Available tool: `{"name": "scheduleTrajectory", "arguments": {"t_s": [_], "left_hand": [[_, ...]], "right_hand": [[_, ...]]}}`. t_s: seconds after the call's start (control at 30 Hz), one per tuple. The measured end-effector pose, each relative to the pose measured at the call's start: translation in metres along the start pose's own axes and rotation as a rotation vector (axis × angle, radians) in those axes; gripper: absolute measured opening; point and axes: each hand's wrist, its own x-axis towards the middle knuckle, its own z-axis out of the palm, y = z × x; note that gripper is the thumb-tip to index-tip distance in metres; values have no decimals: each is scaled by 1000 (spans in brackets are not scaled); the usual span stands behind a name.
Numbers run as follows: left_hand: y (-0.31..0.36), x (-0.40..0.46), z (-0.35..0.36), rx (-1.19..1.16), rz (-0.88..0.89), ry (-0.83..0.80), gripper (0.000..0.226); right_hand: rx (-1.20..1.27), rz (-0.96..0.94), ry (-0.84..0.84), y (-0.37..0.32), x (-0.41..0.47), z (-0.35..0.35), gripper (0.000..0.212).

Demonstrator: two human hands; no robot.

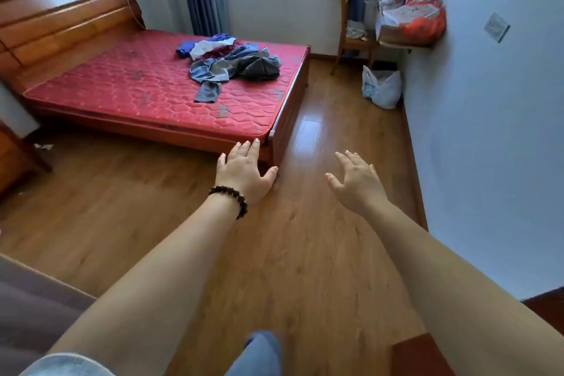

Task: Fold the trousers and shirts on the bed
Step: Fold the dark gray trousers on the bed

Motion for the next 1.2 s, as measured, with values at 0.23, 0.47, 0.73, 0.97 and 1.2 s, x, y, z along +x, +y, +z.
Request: {"name": "scheduleTrajectory", "arguments": {"t_s": [0.23, 0.47, 0.73, 0.97, 1.2], "left_hand": [[3, 96, 40, -1, 39, -49, 76], [-26, 248, 64, -6, 38, -64, 76], [-29, 408, 77, 32, 67, -104, 76], [4, 526, 117, 8, 101, -150, 75], [62, 701, 158, 9, 100, -139, 75]], "right_hand": [[-30, 40, -32, 19, 88, 24, 62], [-57, 93, -85, 18, 237, 29, 61], [-33, 133, -79, 17, 389, 29, 60], [-15, 166, -101, 59, 503, 38, 60], [-27, 153, -101, 133, 674, 31, 59]]}}
